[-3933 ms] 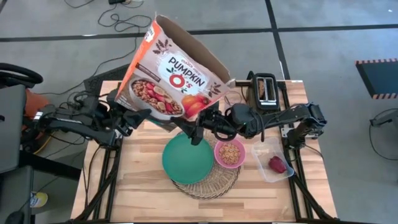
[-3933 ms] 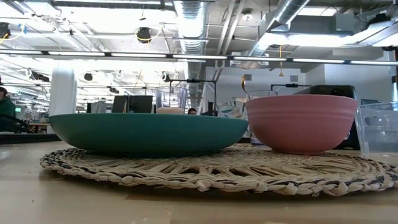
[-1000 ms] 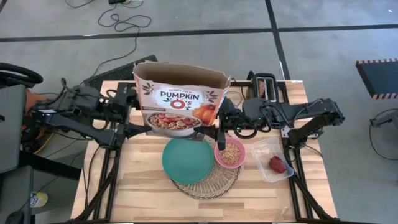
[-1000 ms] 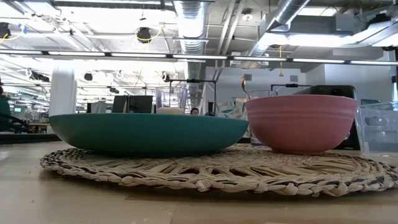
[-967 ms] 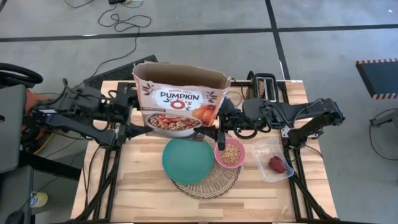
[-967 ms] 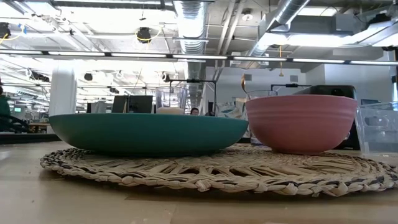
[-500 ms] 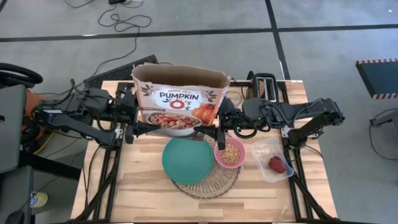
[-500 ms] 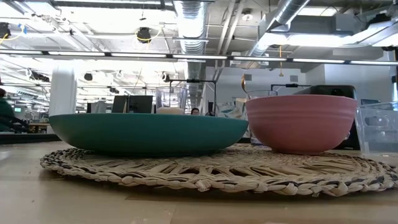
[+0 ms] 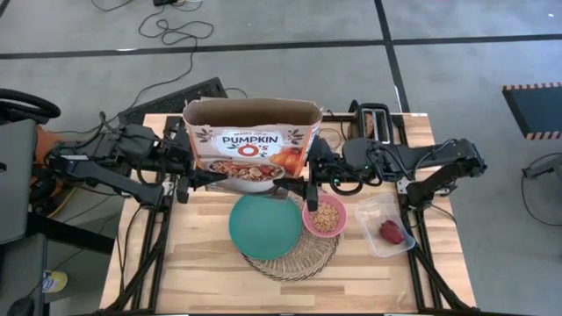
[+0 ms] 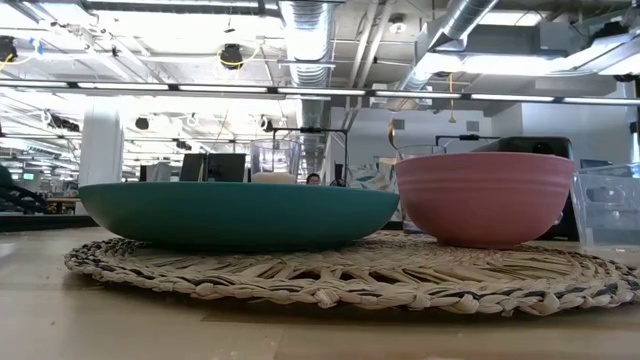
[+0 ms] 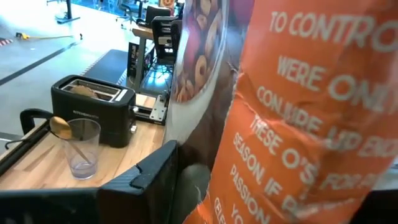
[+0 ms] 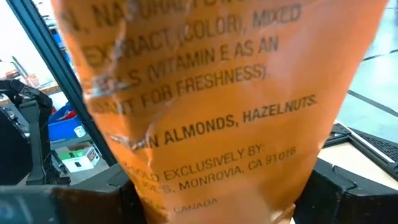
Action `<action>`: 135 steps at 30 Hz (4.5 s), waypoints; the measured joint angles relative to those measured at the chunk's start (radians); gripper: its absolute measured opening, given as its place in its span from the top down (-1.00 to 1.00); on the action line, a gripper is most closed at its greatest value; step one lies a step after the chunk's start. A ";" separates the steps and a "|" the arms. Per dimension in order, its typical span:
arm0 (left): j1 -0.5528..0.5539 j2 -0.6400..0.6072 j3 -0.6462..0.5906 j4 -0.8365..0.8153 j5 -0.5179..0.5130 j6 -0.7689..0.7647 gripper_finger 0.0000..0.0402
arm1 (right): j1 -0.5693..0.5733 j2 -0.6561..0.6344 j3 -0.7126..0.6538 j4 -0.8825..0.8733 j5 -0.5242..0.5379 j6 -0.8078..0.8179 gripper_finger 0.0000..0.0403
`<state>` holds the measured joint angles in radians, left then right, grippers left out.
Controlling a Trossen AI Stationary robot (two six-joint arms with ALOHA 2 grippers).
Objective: Arrange a breakfast setting
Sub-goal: Pour the cereals from the box into the pink bowl
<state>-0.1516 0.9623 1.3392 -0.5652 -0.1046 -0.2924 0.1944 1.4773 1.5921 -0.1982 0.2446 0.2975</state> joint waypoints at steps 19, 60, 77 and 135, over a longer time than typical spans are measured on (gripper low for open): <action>0.000 -0.106 0.000 -0.065 -0.043 -0.015 0.04 | 0.072 -0.131 0.001 -0.084 0.015 -0.130 -0.81; -0.001 -0.241 -0.487 -0.510 -0.984 -0.722 0.04 | 0.117 -0.080 0.000 -0.320 0.019 -0.033 -0.80; -0.026 -0.243 -0.881 -0.299 -1.128 -1.014 0.04 | 0.117 -0.080 0.000 -0.321 0.019 -0.020 -0.80; 0.061 -0.047 -1.206 0.190 -0.907 -0.924 -0.55 | 0.101 -0.080 0.000 -0.430 0.018 0.053 -0.80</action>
<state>-0.0906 0.9157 0.1329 -0.3756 -1.0116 -1.2162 0.2951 1.3972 1.5917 -0.6277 0.2630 0.3507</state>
